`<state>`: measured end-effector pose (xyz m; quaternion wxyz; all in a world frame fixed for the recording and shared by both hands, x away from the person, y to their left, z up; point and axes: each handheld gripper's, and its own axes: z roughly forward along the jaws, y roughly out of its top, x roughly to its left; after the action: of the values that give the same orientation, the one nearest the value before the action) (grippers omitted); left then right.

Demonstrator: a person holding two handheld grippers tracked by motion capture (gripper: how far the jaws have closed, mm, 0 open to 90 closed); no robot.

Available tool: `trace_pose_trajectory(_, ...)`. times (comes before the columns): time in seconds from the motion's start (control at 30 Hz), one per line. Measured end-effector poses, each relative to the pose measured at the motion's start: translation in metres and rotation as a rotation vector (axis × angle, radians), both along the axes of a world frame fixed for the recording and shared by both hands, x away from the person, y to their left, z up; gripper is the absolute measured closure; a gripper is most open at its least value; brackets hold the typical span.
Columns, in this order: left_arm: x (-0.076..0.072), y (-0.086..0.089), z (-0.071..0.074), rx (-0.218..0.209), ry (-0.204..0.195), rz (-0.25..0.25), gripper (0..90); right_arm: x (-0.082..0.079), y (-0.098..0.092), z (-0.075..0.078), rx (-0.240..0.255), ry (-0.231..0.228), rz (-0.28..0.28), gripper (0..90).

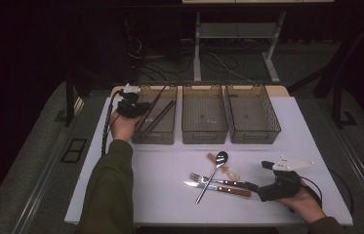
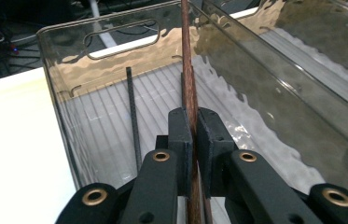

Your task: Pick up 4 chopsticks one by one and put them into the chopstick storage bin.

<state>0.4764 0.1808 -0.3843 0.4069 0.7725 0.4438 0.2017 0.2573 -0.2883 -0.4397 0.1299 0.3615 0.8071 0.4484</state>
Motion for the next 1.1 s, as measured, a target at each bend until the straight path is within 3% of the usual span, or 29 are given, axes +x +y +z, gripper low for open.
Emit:
trace_pose_trajectory(0.2, -0.004, 0.0, 0.004, 0.032, -0.009, -0.007, 68.0, -0.001, 0.0, 0.0, 0.001, -0.002, 0.0, 0.8)
trace_pose_trajectory(0.57, -0.019, 0.004, 0.013, -0.042, -0.004, -0.07, 50.8, 0.0, 0.0, 0.0, -0.004, -0.001, -0.002, 0.8)
trace_pose_trajectory(0.87, -0.046, 0.0, 0.017, -0.087, -0.009, -0.126, 43.0, 0.0, 0.001, 0.0, -0.006, -0.002, -0.004, 0.8)
trace_pose_trajectory(1.1, -0.077, -0.003, 0.008, -0.107, -0.008, -0.182, 38.9, 0.0, 0.001, 0.0, -0.008, 0.0, -0.003, 0.8)
